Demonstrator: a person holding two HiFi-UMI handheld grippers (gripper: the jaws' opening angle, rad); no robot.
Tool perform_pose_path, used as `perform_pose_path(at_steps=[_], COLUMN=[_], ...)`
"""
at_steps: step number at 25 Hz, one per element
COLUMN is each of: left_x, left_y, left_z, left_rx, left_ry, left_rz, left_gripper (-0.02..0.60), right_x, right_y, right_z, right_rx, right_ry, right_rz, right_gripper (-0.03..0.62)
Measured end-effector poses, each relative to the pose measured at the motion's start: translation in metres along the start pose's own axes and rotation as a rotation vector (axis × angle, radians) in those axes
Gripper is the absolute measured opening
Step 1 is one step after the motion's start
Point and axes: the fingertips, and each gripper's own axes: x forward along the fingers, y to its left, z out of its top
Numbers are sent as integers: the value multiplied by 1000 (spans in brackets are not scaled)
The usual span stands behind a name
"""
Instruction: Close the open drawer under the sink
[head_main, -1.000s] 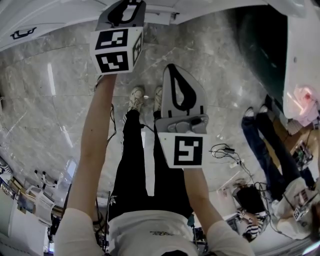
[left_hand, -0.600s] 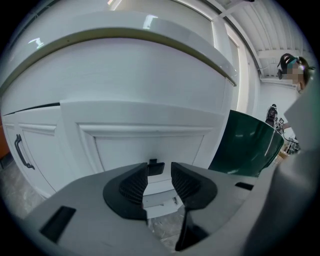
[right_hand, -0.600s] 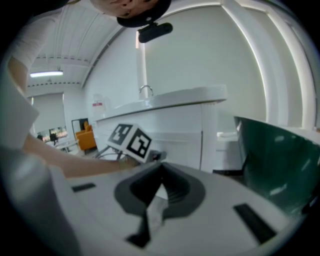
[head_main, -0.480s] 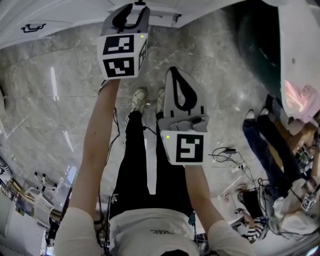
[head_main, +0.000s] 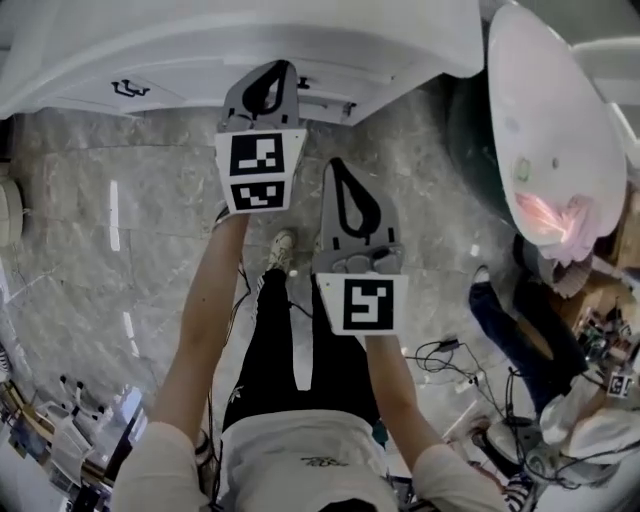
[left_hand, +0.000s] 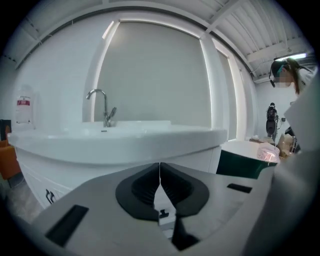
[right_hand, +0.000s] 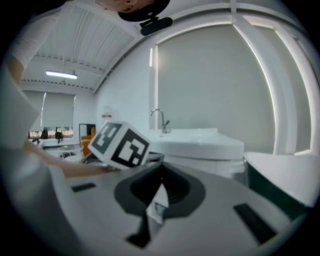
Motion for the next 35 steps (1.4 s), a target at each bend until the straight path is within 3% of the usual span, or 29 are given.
perform_pose_path(at_steps=[7, 11, 15, 22, 25, 30, 35], left_x=[-90, -152, -222, -317, -341, -359, -361], left_y=[6, 5, -5, -17, -21, -28, -16], left_z=[146, 222, 271, 293, 287, 285, 277], left_rx=[39, -3, 60, 6, -63, 9, -3], left_ry=[-184, -285, -354, -442, -466, -501, -508], left_rz=[-13, -17, 0, -41, -52, -61, -51], left_gripper=[20, 20, 20, 20, 20, 20, 20], right_x=[-18, -40, -74, -124, -141, -152, -156], right_y=[12, 18, 33, 63, 69, 76, 90], right_z=[114, 172, 222, 253, 252, 248, 249], right_rx=[21, 5, 27, -32, -29, -58, -64], right_ry=[-114, -145, -187, -211, -223, -229, -267], right_rz=[-43, -73, -92, -83, -93, -105, -88], right_gripper=[29, 29, 29, 29, 29, 29, 29])
